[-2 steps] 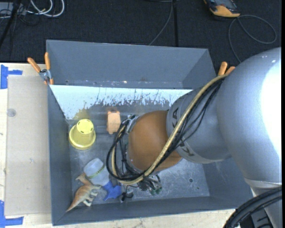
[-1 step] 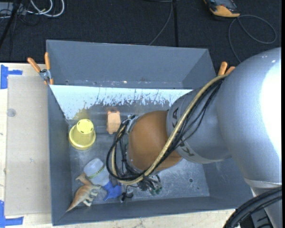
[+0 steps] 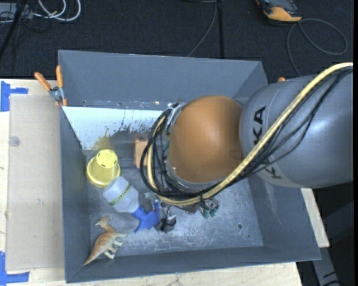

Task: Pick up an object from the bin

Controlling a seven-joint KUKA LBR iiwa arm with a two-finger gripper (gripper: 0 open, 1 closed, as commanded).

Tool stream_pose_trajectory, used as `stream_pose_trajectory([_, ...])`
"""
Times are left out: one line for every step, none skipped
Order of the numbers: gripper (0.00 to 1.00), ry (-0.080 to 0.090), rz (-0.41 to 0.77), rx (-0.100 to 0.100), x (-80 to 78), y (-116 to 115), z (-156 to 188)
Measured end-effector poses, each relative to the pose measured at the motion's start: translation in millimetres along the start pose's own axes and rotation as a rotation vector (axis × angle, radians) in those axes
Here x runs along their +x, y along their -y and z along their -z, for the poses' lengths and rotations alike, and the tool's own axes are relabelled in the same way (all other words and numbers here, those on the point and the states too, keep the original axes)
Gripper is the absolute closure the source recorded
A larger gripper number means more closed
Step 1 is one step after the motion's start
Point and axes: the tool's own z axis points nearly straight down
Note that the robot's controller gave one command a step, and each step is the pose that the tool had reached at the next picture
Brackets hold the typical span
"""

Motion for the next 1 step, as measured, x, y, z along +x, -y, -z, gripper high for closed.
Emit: stream_pose_trajectory([1.00, 0.000, -0.001, 0.000, 0.1, 0.2, -0.1])
